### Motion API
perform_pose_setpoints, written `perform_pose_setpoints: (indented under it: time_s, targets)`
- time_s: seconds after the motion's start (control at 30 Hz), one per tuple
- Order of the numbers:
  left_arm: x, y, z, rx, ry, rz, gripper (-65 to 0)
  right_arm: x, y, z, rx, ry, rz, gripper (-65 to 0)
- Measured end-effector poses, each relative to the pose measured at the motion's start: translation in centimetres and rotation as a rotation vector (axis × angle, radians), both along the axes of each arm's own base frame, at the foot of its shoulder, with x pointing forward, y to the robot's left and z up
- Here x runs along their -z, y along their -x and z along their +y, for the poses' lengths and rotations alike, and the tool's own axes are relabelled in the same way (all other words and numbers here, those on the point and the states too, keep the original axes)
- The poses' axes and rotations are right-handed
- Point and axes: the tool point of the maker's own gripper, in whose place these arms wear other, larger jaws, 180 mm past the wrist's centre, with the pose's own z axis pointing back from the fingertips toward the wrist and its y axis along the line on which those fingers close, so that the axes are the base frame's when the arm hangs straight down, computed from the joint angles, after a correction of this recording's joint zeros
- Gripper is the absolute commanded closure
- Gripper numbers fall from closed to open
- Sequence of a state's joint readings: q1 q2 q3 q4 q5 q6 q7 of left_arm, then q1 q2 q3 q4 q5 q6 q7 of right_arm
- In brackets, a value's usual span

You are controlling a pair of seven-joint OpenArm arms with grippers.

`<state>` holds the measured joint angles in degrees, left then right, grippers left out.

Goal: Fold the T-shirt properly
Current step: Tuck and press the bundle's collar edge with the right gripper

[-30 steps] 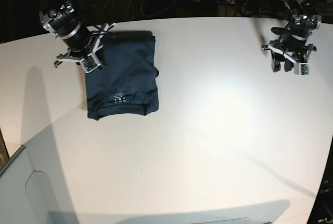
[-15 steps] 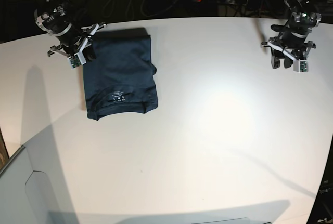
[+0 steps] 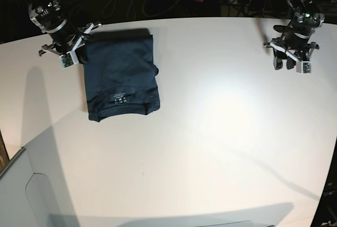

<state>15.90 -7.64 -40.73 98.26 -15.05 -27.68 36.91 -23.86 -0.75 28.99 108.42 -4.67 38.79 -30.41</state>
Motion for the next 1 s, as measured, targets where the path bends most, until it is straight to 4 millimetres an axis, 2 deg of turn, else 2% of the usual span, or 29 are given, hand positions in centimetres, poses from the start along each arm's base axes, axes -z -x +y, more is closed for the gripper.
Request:
perform_pose_setpoints:
  time_s: [0.2,0.37,0.5,0.83,1.0]
  targets:
    - [0.1,0.2,0.0,-0.001,0.001,0.005,-23.7,0.2,-0.6,-2.2,0.067,0.009,-0.004,-1.5]
    - [0.6,0.5,-0.6,-0.015,0.025,0.007,-23.7,3.0,0.6,-3.0,0.111,-0.026,0.071,-1.5]
    - [0.8,0.9,-0.6,-0.012,0.025,0.015,-23.7,4.1,1.3,-2.9,0.117,-0.039,0.108,-1.5]
    - [0.9,1.1,-0.5,-0.013,0.022,0.021,-23.5,4.2,1.4,-2.6,0.122,-0.055,0.107,-1.5]
    - [0.9,1.1,-0.5,-0.013,0.022,0.021,-23.5,4.6,2.1,-2.2,0.125,-0.064,0.125,-1.5]
